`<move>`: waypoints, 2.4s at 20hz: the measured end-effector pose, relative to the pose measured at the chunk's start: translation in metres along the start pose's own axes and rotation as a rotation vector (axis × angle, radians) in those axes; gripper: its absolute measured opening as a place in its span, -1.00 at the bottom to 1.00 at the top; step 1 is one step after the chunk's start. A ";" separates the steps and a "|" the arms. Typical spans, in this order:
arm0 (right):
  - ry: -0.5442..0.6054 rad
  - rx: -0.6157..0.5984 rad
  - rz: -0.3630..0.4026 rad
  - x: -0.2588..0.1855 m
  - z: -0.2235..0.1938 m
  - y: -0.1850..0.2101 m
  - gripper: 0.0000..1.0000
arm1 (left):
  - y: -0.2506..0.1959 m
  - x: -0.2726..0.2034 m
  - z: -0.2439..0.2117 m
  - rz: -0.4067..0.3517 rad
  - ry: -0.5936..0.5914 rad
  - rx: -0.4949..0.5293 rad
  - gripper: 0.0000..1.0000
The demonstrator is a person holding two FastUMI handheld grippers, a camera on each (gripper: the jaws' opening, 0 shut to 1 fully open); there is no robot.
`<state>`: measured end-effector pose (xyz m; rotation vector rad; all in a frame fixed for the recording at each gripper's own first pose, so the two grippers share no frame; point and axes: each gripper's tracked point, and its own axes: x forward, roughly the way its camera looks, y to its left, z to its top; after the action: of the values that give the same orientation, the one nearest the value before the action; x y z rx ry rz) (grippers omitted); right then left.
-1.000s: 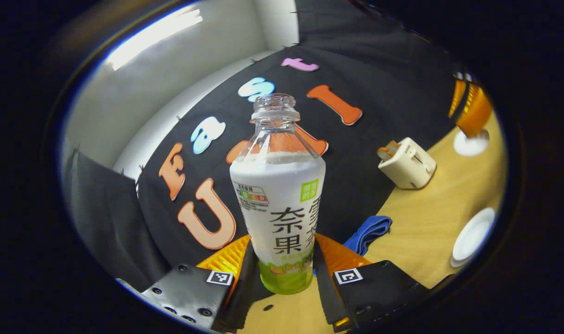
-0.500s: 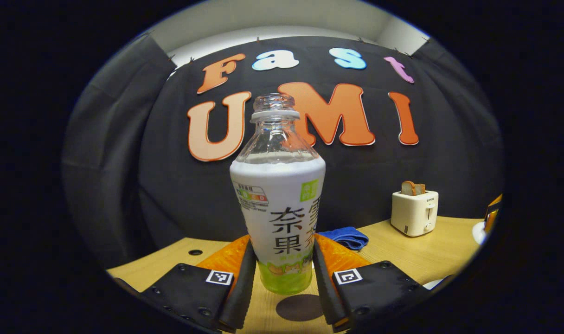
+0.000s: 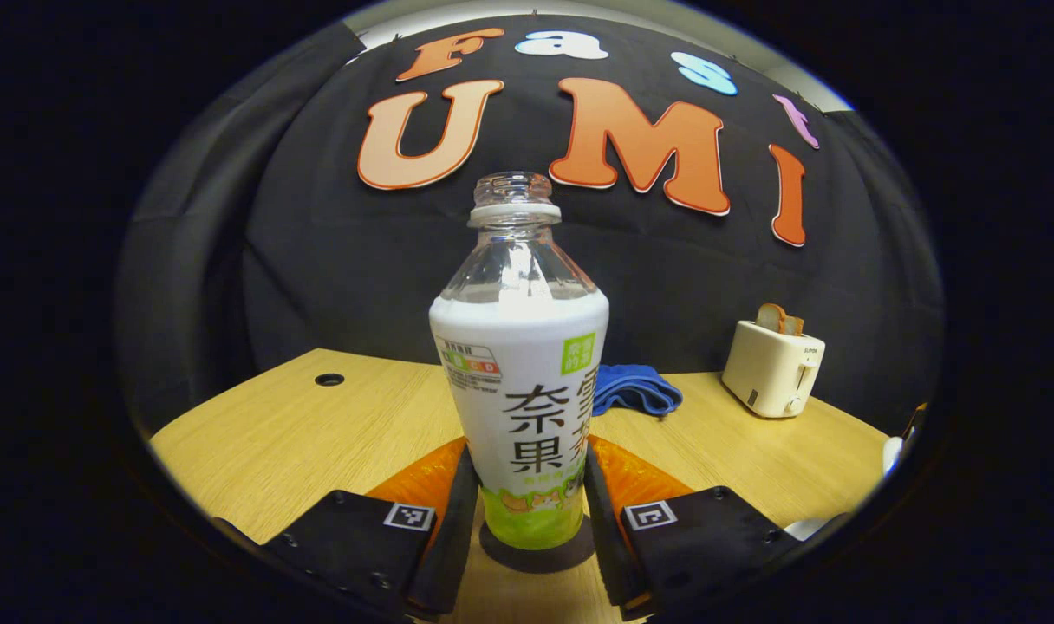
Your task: Open the teacup lid with one hand, grasp the water bottle and pour water into the teacup with the other hand; after pouring, place the water bottle on the coaster and then close the teacup lid.
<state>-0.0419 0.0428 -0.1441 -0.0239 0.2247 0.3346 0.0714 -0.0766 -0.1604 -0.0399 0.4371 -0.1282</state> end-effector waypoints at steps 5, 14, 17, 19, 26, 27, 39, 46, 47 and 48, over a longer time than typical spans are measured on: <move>0.023 0.001 0.012 0.004 -0.007 0.006 -0.58 | -0.002 -0.002 -0.005 -0.028 0.078 0.002 0.27; 0.058 -0.003 0.037 0.015 -0.020 0.020 -0.58 | -0.028 -0.001 -0.025 -0.067 0.124 0.064 0.42; 0.073 -0.006 0.041 0.017 -0.026 0.024 -0.59 | -0.031 -0.006 -0.029 -0.049 0.120 0.096 0.73; 0.079 -0.007 0.040 0.019 -0.029 0.025 -0.59 | -0.030 -0.015 -0.029 -0.049 0.120 0.107 0.93; 0.105 -0.004 0.056 0.026 -0.046 0.034 -0.59 | -0.015 -0.052 -0.028 -0.042 0.124 0.102 0.94; 0.109 -0.003 0.059 0.027 -0.048 0.035 -0.58 | -0.014 -0.058 -0.026 -0.040 0.121 0.110 1.00; 0.181 0.018 0.058 0.035 -0.073 0.039 -0.56 | 0.007 -0.107 0.049 -0.004 -0.065 0.146 0.99; 0.084 -0.031 0.019 0.029 -0.034 0.032 -0.12 | 0.000 -0.125 0.088 -0.009 -0.153 0.145 0.99; 0.057 -0.034 0.012 0.029 -0.025 0.030 0.11 | 0.000 -0.129 0.094 -0.009 -0.159 0.134 0.99; 0.029 -0.036 0.000 0.029 -0.013 0.027 0.09 | 0.002 -0.132 0.103 -0.008 -0.167 0.122 0.99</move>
<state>-0.0268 0.0773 -0.1632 -0.0639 0.2474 0.3386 -0.0033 -0.0559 -0.0116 0.0668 0.2616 -0.1574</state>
